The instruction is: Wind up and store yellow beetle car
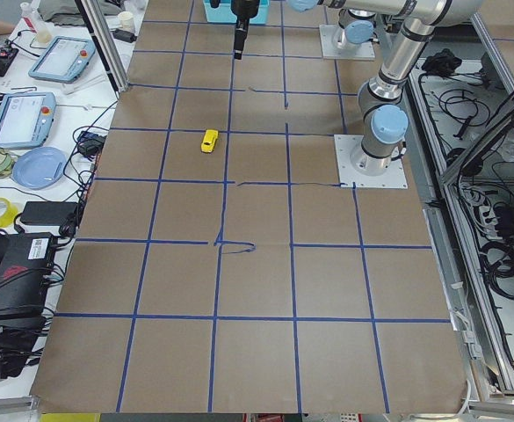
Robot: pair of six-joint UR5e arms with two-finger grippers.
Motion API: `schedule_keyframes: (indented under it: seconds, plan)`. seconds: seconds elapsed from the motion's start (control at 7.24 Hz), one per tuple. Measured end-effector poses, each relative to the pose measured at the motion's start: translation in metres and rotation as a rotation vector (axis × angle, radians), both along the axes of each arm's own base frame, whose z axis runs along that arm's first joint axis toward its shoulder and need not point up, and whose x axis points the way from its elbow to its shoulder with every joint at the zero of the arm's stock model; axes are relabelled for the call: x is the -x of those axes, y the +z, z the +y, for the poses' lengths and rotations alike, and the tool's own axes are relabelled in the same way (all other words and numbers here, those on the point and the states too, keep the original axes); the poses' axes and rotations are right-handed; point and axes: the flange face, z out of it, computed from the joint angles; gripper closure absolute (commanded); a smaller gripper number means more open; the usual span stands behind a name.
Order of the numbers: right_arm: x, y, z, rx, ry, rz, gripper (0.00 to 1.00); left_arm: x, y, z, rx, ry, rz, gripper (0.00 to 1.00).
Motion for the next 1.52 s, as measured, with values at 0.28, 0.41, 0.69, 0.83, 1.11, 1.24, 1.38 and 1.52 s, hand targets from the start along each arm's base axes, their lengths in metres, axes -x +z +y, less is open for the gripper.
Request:
schedule_keyframes:
  seconds: [0.28, 0.41, 0.69, 0.83, 1.11, 1.24, 1.38, 1.52]
  plan:
    - [0.000, 0.000, 0.000, 0.000, 0.000, 0.000, 0.00, 0.000, -0.001, 0.000, -0.001, 0.000, 0.000, 0.00]
    - [0.000, 0.000, 0.000, 0.000, 0.000, 0.000, 0.00, 0.001, -0.003, 0.000, -0.006, -0.003, 0.001, 0.00]
    - [0.000, 0.000, 0.000, -0.001, 0.001, 0.000, 0.00, 0.003, -0.007, -0.005, -0.013, -0.005, 0.001, 0.00]
    - [0.000, 0.000, 0.000, 0.000, 0.001, 0.000, 0.00, 0.002, -0.007, -0.011, -0.012, 0.000, 0.001, 0.00]
    - [0.000, 0.000, 0.000, 0.000, 0.001, 0.000, 0.00, 0.003, -0.007, -0.022, -0.022, 0.026, 0.015, 0.00]
    - [0.000, 0.000, 0.000, 0.000, 0.001, 0.000, 0.00, 0.004, -0.013, -0.029, -0.037, 0.030, 0.020, 0.00]
    - [0.000, 0.000, 0.000, -0.001, 0.001, 0.000, 0.00, 0.005, -0.023, -0.038, -0.057, 0.003, 0.024, 0.00]
    - [0.000, 0.000, 0.000, 0.000, 0.001, 0.000, 0.00, 0.005, -0.042, -0.050, -0.088, -0.079, 0.026, 0.00]
